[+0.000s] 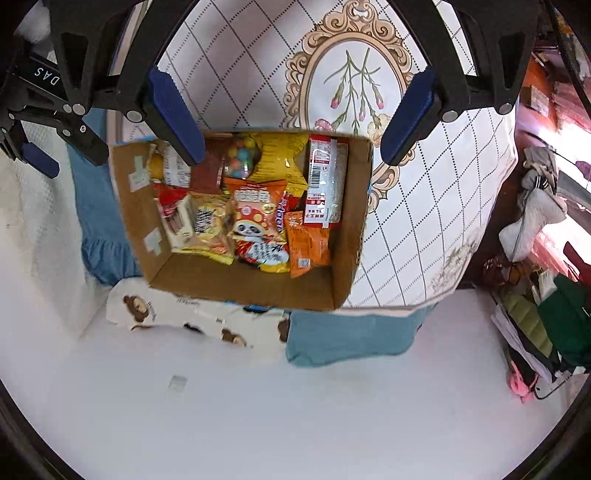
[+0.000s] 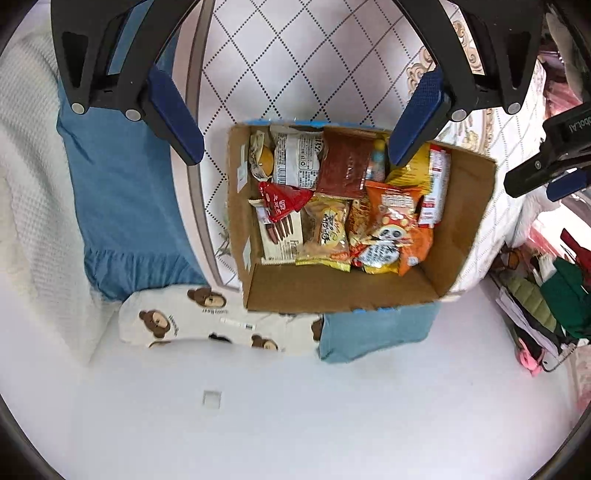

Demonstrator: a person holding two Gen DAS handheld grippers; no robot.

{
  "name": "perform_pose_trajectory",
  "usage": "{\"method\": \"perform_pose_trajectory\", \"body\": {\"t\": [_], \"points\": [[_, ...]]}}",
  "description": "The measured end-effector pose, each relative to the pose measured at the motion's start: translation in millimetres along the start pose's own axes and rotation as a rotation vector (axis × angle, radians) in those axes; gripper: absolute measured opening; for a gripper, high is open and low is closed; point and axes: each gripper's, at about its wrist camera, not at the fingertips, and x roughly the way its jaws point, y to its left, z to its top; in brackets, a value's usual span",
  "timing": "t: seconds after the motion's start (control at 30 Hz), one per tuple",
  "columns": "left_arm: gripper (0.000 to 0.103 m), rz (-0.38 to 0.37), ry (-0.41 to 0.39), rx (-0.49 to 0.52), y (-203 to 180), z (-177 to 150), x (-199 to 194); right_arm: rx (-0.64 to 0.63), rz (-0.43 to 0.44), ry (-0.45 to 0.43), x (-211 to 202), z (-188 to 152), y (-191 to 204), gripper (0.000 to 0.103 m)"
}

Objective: Organize snacks

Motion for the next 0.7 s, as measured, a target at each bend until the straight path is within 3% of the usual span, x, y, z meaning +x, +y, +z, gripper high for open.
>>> {"method": "perform_pose_trajectory", "body": {"t": [0.17, 0.43, 0.7], "points": [[0.098, 0.013, -0.074, 0.021, -6, -20, -39, -0.023, -0.013, -0.094, -54, -17, 3, 0.102], [0.098, 0.007, -0.116, 0.046, -12, -50, -84, -0.029, -0.052, -0.214, -129, -42, 3, 0.103], [0.103, -0.002, -0.146, 0.017, -7, -68, -111, -0.020, -0.042, -0.253, -171, -59, 2, 0.103]]}}
